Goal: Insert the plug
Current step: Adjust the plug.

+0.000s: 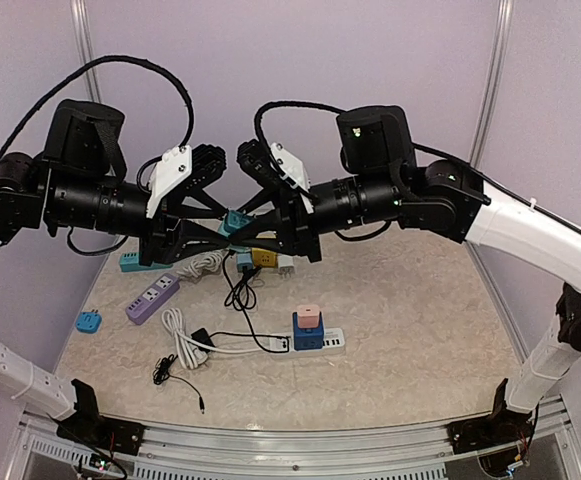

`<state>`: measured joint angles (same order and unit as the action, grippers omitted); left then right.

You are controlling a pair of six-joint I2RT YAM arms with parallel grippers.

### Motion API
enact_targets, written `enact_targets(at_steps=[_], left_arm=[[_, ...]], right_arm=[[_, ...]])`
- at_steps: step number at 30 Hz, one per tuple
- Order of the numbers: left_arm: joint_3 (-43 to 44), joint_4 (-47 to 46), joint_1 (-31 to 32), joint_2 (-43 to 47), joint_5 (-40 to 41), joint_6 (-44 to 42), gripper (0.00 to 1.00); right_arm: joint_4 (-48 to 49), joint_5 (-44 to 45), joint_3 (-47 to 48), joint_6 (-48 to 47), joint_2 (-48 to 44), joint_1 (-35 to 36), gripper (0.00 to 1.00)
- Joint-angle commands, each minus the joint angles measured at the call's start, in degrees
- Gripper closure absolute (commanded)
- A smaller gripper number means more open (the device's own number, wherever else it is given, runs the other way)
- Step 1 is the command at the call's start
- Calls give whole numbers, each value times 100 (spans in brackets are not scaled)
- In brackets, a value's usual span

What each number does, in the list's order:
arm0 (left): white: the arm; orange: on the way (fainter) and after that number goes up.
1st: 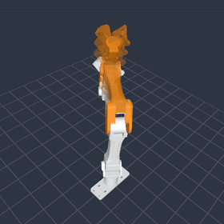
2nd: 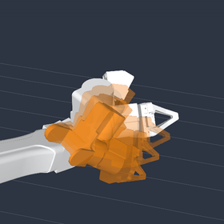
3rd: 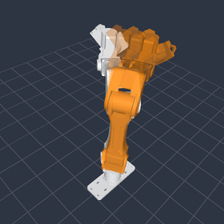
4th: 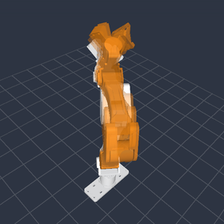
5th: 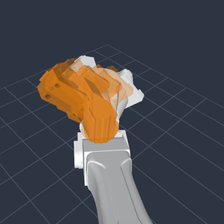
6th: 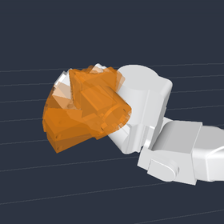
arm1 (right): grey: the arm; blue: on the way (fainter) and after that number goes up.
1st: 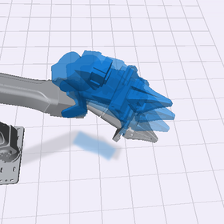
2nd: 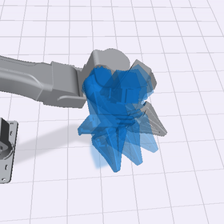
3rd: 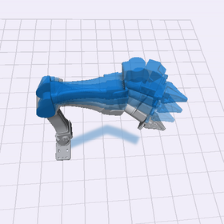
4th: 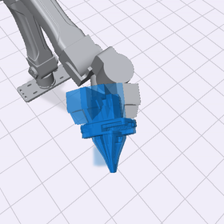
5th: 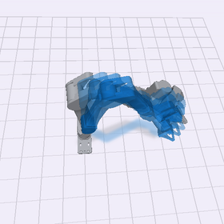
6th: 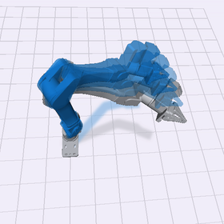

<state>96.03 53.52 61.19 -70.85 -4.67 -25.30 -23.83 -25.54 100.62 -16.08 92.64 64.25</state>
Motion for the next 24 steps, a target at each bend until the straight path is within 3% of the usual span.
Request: enact_targets(at_steps=[1, 10, 16, 18, 20, 24], left_arm=[[18, -73, -5, -55, 59, 75, 60], [115, 121, -3, -87, -162, -23, 61], [325, 97, 3, -137, -171, 11, 87], [381, 98, 13, -169, -187, 12, 84], [422, 115, 15, -181, -233, 3, 71], [464, 141, 41, -225, -265, -17, 67]], right_arm=[[193, -73, 86, -38, -263, 93, 100], [302, -56, 84, -16, -324, 91, 100], [224, -27, 133, -6, -278, 95, 100], [191, -17, 142, -2, -259, 99, 100], [179, 6, 142, -1, -244, 99, 100], [138, 6, 200, -18, -213, 97, 100]])
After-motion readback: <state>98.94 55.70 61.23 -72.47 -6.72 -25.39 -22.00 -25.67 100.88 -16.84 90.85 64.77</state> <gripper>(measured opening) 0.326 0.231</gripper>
